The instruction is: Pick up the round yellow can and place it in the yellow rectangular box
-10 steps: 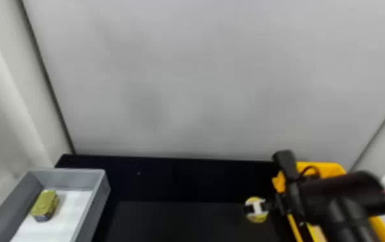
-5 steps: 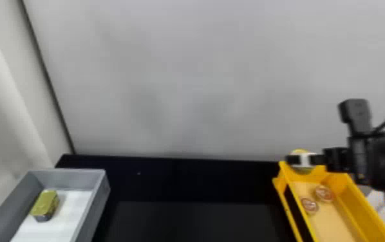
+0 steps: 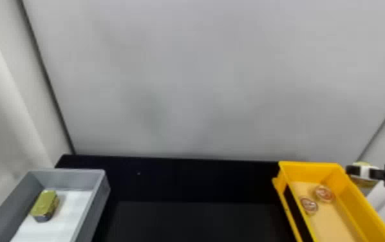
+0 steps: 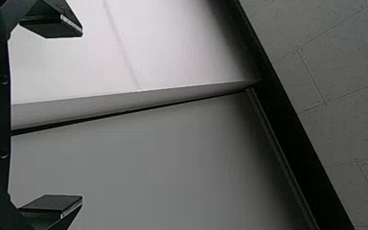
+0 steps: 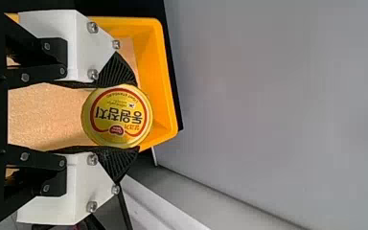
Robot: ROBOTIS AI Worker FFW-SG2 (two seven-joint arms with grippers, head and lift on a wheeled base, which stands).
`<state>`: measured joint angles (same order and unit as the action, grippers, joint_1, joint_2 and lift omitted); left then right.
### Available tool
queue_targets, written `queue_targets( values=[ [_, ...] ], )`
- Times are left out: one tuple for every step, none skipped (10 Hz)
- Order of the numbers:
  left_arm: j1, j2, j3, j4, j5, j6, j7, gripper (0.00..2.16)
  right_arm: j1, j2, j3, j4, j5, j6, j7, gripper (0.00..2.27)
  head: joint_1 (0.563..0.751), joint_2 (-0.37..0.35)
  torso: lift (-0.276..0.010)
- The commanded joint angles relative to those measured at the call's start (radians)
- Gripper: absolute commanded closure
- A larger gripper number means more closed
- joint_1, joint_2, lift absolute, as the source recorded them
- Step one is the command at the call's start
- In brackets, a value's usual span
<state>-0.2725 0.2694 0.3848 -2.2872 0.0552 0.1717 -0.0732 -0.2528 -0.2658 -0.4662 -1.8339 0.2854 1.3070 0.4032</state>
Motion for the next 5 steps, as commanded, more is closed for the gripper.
queue_targets(
  values=[
    [0.001, 0.001, 0.002, 0.0, 0.0, -0.001, 0.0, 0.06, 0.073, -0.041, -0.068, 0.168, -0.474, -0.173, -0.276, 0.72, 0.583, -0.078, -0.009],
    [0.001, 0.002, 0.003, 0.0, 0.0, -0.003, 0.0, 0.06, 0.121, -0.079, -0.043, 0.251, -0.712, -0.27, -0.42, 0.72, 0.583, -0.078, -0.009],
    [0.001, 0.001, 0.005, 0.0, 0.0, -0.004, 0.0, 0.06, 0.153, -0.116, 0.003, 0.312, -0.855, -0.337, -0.503, 0.72, 0.583, -0.078, -0.009],
    [0.001, 0.001, 0.005, 0.0, 0.002, -0.006, 0.0, 0.06, 0.165, -0.128, 0.024, 0.346, -0.882, -0.366, -0.52, 0.72, 0.583, -0.078, -0.009],
    [0.001, 0.001, 0.007, 0.0, 0.002, -0.006, -0.002, 0.06, 0.17, -0.118, 0.021, 0.364, -0.876, -0.378, -0.532, 0.72, 0.583, -0.078, -0.009]
  ],
)
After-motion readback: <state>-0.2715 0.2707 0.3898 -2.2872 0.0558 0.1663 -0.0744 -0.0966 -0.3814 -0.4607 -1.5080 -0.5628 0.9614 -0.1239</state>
